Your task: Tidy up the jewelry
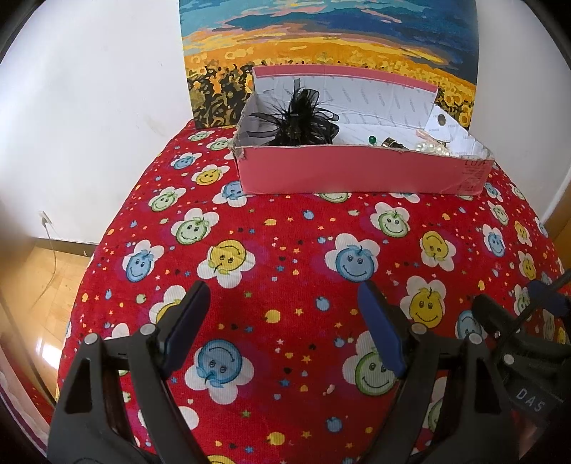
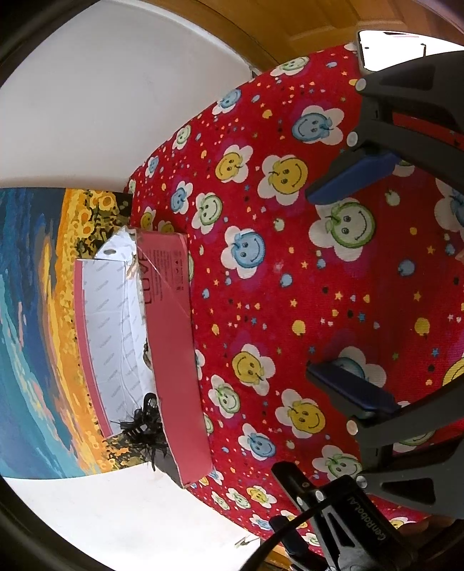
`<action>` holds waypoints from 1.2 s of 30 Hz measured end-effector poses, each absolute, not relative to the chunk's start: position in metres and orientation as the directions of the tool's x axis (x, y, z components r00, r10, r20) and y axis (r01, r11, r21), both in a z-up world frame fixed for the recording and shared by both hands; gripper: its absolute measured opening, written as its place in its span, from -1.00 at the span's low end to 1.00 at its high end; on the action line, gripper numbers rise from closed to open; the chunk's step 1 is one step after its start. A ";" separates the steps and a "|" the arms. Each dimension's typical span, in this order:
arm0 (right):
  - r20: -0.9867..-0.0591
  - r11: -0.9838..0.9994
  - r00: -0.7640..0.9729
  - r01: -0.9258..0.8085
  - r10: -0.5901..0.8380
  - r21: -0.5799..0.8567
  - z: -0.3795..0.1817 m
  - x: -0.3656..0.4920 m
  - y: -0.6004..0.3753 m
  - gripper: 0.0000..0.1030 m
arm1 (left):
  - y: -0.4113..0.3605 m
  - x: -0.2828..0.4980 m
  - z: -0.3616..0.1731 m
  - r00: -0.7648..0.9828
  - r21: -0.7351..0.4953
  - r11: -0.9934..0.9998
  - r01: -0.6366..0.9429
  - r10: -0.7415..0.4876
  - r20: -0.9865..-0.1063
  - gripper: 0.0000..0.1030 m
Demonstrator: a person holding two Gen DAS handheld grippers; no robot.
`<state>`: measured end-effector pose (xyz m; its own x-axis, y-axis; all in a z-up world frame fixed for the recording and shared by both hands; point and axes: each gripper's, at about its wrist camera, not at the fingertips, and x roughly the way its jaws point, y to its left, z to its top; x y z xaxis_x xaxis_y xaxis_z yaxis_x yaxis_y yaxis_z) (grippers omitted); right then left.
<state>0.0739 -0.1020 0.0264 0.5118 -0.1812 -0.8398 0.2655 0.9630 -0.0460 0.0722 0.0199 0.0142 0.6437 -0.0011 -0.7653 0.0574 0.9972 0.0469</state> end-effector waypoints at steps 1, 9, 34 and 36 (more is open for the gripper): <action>-0.839 0.963 0.512 0.265 -0.183 -0.048 0.027 0.074 -0.102 0.78 | 0.021 0.072 0.014 0.644 0.045 0.997 0.059 -0.004 -0.765 0.51; -0.837 0.962 0.513 0.269 -0.190 -0.054 0.027 0.074 -0.101 0.78 | 0.023 0.072 0.015 0.646 0.041 0.997 0.060 -0.008 -0.763 0.51; -0.835 0.962 0.515 0.267 -0.194 -0.058 0.029 0.074 -0.101 0.78 | 0.024 0.072 0.016 0.653 0.041 0.998 0.055 -0.005 -0.758 0.50; -0.836 0.962 0.514 0.269 -0.194 -0.057 0.029 0.074 -0.101 0.78 | 0.024 0.072 0.016 0.652 0.040 0.998 0.055 -0.005 -0.758 0.50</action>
<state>0.0739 -0.1012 0.0289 0.5141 -0.1935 -0.8356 0.2685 0.9616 -0.0575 0.0721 0.0245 0.0160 0.6520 -0.0054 -0.7582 0.0550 0.9977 0.0402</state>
